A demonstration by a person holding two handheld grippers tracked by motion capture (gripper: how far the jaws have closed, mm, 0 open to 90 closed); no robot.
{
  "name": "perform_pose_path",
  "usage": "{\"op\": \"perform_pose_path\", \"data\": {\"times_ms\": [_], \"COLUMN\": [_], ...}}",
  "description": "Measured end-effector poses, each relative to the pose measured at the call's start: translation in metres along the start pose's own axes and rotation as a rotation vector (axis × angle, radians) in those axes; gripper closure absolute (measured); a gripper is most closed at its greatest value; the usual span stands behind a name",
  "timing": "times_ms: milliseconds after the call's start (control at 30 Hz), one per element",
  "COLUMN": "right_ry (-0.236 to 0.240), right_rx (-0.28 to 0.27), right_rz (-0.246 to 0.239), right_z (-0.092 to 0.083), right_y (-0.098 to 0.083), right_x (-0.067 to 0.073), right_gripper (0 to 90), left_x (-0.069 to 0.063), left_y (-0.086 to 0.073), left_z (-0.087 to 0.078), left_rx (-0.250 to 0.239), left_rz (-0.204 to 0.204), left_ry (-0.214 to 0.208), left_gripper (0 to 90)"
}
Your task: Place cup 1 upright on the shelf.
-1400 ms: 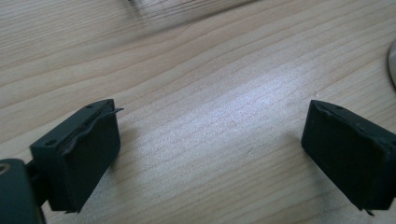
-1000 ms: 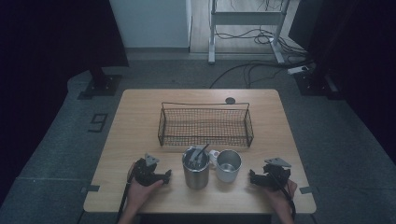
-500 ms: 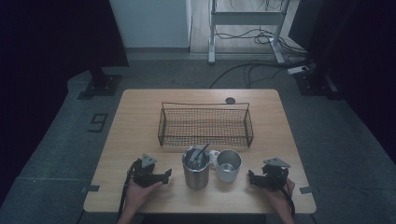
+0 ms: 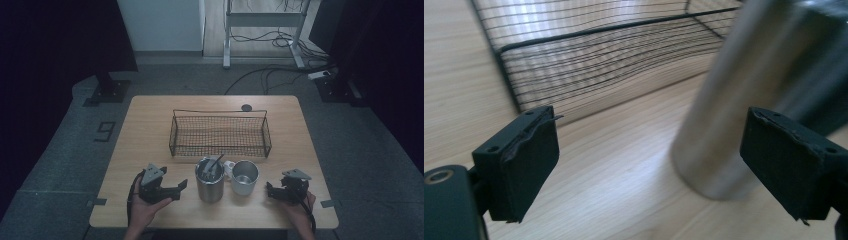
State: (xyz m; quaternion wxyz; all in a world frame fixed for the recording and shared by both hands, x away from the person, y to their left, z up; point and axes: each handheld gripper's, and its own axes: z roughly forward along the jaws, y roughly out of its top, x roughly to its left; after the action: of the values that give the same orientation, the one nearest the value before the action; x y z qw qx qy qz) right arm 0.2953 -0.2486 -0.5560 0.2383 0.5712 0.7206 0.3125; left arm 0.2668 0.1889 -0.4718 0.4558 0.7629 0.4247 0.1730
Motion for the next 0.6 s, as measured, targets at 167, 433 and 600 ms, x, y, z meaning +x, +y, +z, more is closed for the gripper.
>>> {"op": "perform_pose_path", "data": {"times_ms": [167, 433, 600], "right_ry": [-0.005, -0.017, -0.018], "right_rx": [-0.003, 0.002, 0.001], "right_rz": [0.002, 0.014, 0.014], "right_z": [0.0, 0.0, 0.0], "right_y": [-0.001, 0.0, 0.0], "right_x": [0.0, -0.001, -0.001], "right_gripper": [4.2, 3.3, 3.4], "left_x": [-0.014, -0.023, -0.028], "left_y": [0.004, 0.005, 0.005], "left_z": [-0.001, 0.0, 0.002], "left_rx": [-0.006, -0.012, -0.026], "left_rz": [0.041, 0.055, 0.065], "left_ry": [-0.032, -0.07, -0.095], "left_gripper": [7.6, 4.4, 3.1]}}
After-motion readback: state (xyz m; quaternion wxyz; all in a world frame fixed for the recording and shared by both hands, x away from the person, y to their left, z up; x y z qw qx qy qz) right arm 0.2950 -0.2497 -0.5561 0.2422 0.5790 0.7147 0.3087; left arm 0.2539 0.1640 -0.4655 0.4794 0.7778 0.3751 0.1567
